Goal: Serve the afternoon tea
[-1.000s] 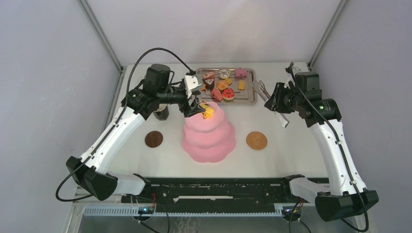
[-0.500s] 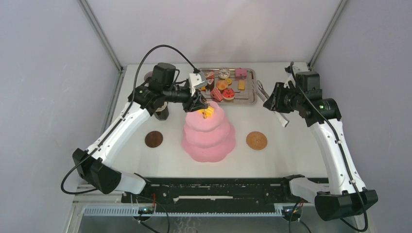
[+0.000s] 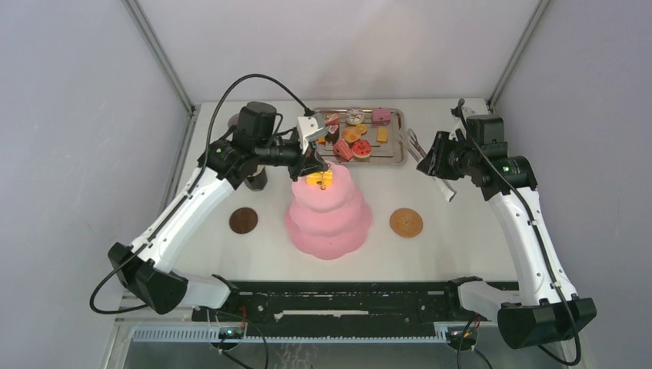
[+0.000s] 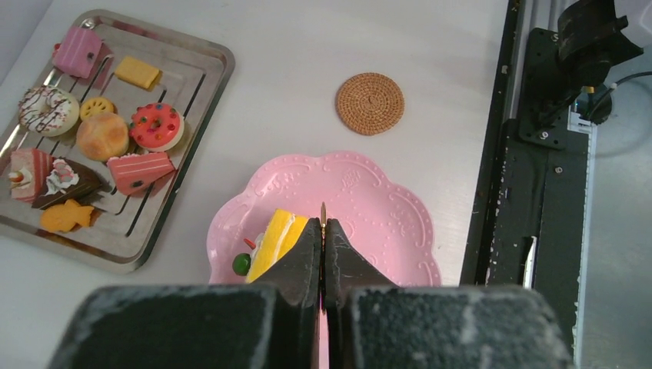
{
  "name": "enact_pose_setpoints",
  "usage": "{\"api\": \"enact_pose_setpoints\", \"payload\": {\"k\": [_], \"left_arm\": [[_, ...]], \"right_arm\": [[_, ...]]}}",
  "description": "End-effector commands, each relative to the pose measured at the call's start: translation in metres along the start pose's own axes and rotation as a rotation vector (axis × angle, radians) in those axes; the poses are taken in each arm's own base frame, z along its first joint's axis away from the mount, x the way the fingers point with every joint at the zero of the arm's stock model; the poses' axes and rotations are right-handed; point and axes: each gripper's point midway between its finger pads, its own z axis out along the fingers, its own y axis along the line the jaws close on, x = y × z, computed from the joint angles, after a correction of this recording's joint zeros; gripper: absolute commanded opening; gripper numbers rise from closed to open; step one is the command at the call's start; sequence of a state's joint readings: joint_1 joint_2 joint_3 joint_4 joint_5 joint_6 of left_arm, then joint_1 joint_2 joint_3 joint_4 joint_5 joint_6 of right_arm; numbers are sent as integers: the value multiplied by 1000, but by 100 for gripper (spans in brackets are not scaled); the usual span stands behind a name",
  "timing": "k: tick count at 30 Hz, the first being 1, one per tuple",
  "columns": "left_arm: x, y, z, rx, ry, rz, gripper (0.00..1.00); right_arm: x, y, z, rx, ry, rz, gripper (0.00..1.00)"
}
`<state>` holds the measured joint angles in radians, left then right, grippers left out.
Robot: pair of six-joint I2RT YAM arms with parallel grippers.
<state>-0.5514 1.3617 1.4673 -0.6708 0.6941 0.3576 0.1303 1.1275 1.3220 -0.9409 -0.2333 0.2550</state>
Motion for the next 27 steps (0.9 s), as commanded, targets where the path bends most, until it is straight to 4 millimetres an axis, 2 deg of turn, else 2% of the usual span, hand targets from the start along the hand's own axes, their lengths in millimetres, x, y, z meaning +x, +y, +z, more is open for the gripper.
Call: {"api": "enact_pose_setpoints", "payload": {"k": [1, 6, 10, 14, 20, 24, 27], "left_arm": [[-36, -6, -25, -96, -114, 53, 0], [-35, 6, -40, -235, -128, 41, 0], [-27, 7, -46, -277, -125, 39, 0], [-27, 7, -41, -273, -149, -4, 0], [-34, 11, -29, -262, -208, -67, 0], [-40, 11, -23, -252, -230, -97, 0], [-43, 4, -18, -200, -230, -96, 1]], "right_arm": [[-15, 3, -2, -14, -75, 10, 41], [-15, -2, 5, 43, -86, 8, 41], [-10, -4, 22, 124, -65, -36, 41], [-10, 7, 51, 103, -34, -53, 43], [-19, 32, 104, -39, 1, 23, 46], [-15, 31, 142, -67, 54, 95, 47], [-17, 28, 158, -82, 65, 144, 47]]}}
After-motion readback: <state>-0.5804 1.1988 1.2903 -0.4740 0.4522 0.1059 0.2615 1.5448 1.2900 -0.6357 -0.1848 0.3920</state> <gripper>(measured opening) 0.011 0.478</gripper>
